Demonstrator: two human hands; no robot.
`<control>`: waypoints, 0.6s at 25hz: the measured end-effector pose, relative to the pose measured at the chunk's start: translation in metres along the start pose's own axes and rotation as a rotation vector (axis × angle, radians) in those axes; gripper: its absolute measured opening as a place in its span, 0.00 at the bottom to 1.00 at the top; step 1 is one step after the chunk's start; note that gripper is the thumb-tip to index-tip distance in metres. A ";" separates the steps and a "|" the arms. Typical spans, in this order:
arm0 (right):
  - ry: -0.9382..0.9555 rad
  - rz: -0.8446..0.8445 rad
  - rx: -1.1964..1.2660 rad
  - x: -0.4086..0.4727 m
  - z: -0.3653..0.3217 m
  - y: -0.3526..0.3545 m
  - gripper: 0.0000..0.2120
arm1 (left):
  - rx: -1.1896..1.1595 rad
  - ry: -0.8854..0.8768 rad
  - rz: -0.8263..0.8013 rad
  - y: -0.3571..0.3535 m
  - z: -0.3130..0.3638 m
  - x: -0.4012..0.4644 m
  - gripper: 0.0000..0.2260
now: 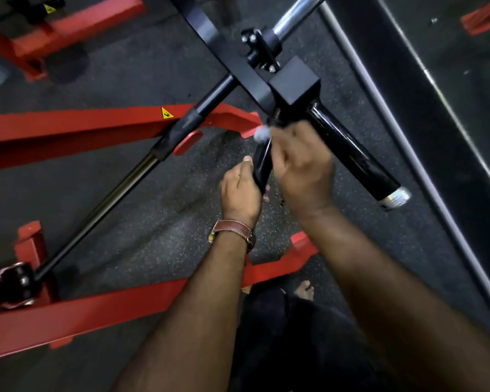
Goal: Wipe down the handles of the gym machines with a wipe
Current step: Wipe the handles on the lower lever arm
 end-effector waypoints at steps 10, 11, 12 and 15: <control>-0.046 0.061 -0.010 0.001 -0.002 -0.002 0.08 | 0.014 -0.040 0.044 0.000 0.004 -0.001 0.26; -0.040 0.123 -0.076 0.009 -0.002 -0.008 0.06 | 0.018 -0.036 0.032 0.000 0.004 0.000 0.28; -0.038 0.133 -0.086 0.006 -0.003 -0.012 0.05 | 0.029 -0.047 0.033 0.000 0.004 0.001 0.28; -0.093 0.024 0.097 -0.048 -0.007 0.000 0.07 | 0.007 0.007 0.031 0.000 0.001 0.006 0.26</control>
Point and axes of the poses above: each hand's wrist, its own x-axis towards the middle knuckle, its own y-axis out of the back of the hand, z = x × y, the point moved 1 cm from there along x, towards the middle knuckle, and after that the axes turned 15 degrees about z, right-handed, at the moved point
